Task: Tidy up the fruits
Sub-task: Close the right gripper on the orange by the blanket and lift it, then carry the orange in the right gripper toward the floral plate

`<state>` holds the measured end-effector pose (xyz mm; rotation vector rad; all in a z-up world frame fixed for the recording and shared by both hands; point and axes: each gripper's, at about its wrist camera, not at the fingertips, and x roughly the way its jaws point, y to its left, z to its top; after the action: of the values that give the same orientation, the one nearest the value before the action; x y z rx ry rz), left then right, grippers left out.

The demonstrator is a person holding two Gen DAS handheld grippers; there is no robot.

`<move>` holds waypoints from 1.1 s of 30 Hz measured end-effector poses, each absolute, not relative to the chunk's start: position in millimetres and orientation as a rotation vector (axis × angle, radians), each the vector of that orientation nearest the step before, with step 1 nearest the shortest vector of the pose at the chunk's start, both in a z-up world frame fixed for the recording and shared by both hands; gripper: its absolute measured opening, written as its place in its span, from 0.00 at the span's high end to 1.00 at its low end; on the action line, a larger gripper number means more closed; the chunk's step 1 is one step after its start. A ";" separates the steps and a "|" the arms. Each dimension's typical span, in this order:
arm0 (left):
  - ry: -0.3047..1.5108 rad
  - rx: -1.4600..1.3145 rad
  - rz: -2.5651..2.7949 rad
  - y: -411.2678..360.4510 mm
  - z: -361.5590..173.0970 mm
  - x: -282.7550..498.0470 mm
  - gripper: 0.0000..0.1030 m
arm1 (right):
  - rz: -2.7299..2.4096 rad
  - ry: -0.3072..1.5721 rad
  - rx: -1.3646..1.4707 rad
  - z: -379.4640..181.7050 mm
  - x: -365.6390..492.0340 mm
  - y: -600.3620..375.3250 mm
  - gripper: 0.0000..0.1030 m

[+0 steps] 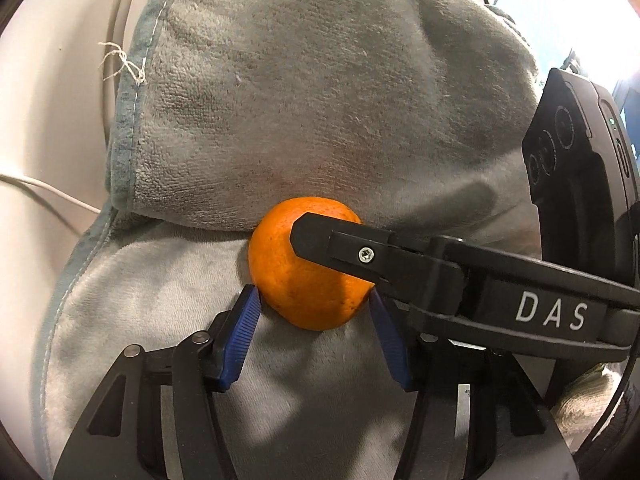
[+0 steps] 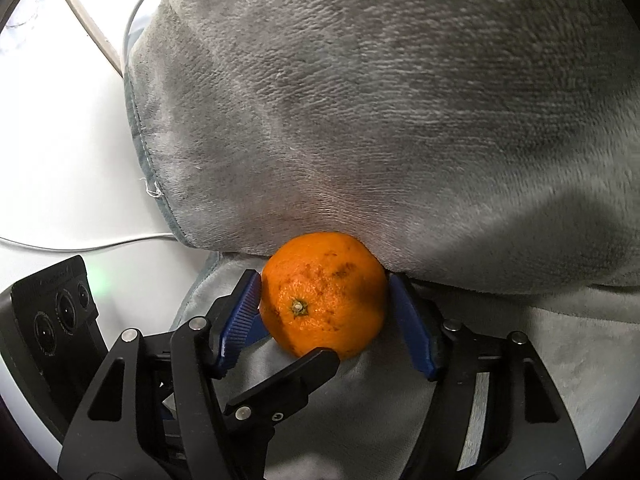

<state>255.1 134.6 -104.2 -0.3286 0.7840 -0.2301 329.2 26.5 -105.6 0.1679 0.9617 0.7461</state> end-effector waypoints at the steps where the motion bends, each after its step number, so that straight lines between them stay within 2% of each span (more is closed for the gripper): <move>1: 0.782 -0.324 -0.229 133.6 -102.1 253.4 0.46 | 0.749 0.962 0.172 -104.5 328.4 24.9 0.34; 21: 0.693 -0.238 -0.231 100.1 -52.8 208.5 0.46 | 0.775 0.869 0.202 -63.7 299.8 -32.2 0.34; 33: 0.646 -0.191 -0.271 49.3 -26.3 176.2 0.46 | 0.753 0.808 0.223 -43.4 260.1 -90.9 0.34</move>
<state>176.2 49.3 -26.3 -0.1911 0.6463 -0.2708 260.1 -90.8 -43.4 0.2233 0.8082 0.7534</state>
